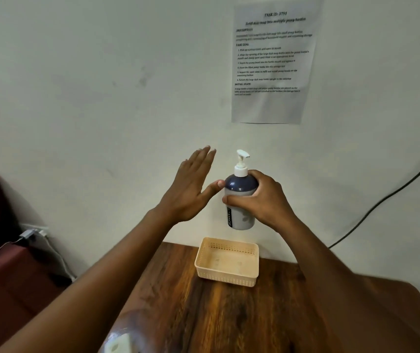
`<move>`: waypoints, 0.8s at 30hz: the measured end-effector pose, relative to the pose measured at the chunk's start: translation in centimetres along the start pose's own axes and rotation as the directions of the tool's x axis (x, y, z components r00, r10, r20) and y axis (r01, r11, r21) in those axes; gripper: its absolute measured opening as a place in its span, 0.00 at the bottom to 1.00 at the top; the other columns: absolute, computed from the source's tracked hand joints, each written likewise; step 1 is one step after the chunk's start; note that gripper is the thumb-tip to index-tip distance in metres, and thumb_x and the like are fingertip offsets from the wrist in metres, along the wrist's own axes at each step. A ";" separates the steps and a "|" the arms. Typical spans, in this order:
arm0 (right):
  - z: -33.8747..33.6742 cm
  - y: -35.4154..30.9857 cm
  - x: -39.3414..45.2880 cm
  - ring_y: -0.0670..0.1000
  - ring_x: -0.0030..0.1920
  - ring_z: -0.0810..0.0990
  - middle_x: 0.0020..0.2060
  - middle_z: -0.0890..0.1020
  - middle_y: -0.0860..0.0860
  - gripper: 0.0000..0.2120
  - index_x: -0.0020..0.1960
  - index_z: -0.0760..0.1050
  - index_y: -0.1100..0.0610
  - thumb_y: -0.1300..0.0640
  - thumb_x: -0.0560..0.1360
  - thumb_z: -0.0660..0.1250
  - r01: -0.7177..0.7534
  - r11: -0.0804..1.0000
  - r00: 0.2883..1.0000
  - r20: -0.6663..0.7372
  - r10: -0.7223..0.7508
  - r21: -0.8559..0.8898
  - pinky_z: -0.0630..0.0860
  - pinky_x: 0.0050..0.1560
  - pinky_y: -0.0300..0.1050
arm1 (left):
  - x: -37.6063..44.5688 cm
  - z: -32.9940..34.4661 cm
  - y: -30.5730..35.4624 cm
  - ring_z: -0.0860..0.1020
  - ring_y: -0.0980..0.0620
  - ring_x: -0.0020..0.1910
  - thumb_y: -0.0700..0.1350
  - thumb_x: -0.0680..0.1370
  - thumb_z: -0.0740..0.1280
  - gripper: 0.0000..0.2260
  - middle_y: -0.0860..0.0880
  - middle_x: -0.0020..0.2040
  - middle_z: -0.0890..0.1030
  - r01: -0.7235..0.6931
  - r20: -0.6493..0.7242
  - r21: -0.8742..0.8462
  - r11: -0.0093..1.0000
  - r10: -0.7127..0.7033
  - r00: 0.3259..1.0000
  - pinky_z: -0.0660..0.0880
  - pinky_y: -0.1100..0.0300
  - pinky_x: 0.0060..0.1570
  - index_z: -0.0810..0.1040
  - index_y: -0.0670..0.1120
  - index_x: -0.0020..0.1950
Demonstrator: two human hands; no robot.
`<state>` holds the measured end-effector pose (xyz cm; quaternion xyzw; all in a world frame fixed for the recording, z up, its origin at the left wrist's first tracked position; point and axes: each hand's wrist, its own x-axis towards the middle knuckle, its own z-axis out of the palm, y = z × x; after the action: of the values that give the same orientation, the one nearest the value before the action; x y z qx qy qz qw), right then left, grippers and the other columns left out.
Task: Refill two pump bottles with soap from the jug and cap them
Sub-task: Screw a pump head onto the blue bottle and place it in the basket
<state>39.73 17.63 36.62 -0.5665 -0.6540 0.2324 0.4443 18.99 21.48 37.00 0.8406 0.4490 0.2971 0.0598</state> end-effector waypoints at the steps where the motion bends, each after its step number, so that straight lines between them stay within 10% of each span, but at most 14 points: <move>1: 0.9 0.9 0.6 0.49 0.56 0.79 0.59 0.79 0.45 0.34 0.68 0.72 0.48 0.46 0.66 0.82 -0.007 1.000 1.000 0.004 0.007 0.002 0.78 0.54 0.42 | -0.2 1.0 -1.4 0.40 0.55 0.85 0.69 0.81 0.49 0.37 0.53 0.86 0.43 0.009 0.009 0.028 1.000 -0.009 1.000 0.40 0.50 0.83 0.45 0.53 0.86; 24: 23.2 26.2 10.9 0.55 0.61 0.78 0.62 0.79 0.53 0.40 0.70 0.73 0.54 0.49 0.62 0.85 -0.209 0.970 0.975 0.046 0.216 -0.125 0.71 0.56 0.43 | -1.4 22.3 -24.3 0.31 0.54 0.83 0.74 0.78 0.43 0.43 0.53 0.85 0.34 0.156 0.182 0.134 0.979 -0.179 0.967 0.33 0.41 0.81 0.37 0.51 0.85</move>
<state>34.55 39.11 7.37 -0.6515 -0.6152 0.2560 0.3626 13.25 38.45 9.27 0.8266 0.5272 0.1808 0.0779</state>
